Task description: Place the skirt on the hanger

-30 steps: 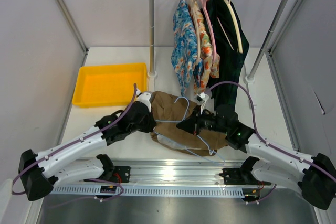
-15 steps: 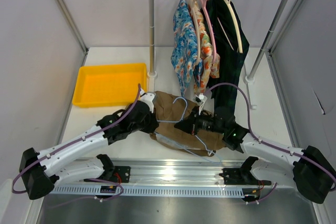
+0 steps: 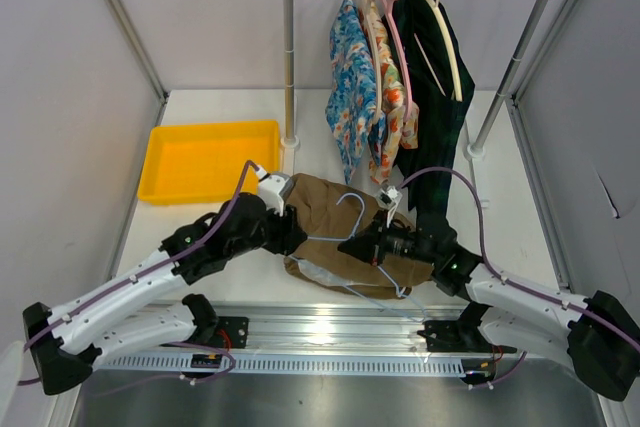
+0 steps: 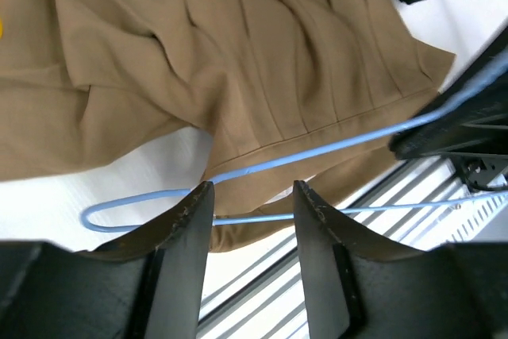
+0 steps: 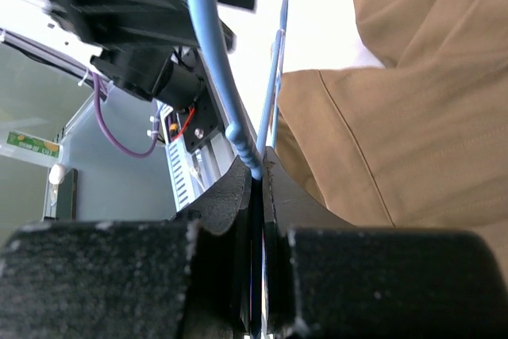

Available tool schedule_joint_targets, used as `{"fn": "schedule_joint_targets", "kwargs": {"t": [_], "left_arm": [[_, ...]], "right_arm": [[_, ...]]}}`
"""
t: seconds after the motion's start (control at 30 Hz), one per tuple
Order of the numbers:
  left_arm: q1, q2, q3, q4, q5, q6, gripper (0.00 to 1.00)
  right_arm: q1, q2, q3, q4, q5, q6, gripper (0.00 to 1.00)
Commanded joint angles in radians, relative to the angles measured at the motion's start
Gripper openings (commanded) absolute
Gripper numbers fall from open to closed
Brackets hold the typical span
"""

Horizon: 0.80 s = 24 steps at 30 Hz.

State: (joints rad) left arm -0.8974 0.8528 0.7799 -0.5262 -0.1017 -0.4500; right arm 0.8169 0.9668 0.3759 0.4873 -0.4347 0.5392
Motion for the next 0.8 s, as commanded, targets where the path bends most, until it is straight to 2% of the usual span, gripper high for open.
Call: {"fn": "schedule_joint_targets", "kwargs": {"t": [0.0,0.07,0.13,0.27,0.37,0.77], "left_arm": [[-0.006,-0.035,0.053,0.020,0.042,0.072,0.52],[-0.005,-0.035,0.053,0.050,0.071,0.111,0.56],[-0.005,-0.002,0.047,0.083,0.158,0.157,0.58],[-0.005,0.095,0.029,0.196,0.307,0.224,0.58],[0.000,0.153,0.009,0.255,0.336,0.252,0.60],[0.029,0.351,0.058,0.292,0.569,0.295,0.57]], "right_arm": [[-0.009,-0.025,-0.018,0.043,-0.027,0.013,0.00],[-0.010,-0.034,-0.028,0.045,-0.036,0.016,0.00],[-0.015,-0.043,-0.031,0.043,-0.044,0.016,0.00],[-0.031,-0.054,-0.045,0.051,-0.059,0.019,0.00],[-0.035,-0.056,-0.051,0.063,-0.067,0.024,0.00],[-0.076,-0.089,-0.088,0.057,-0.070,0.021,0.00]]}}
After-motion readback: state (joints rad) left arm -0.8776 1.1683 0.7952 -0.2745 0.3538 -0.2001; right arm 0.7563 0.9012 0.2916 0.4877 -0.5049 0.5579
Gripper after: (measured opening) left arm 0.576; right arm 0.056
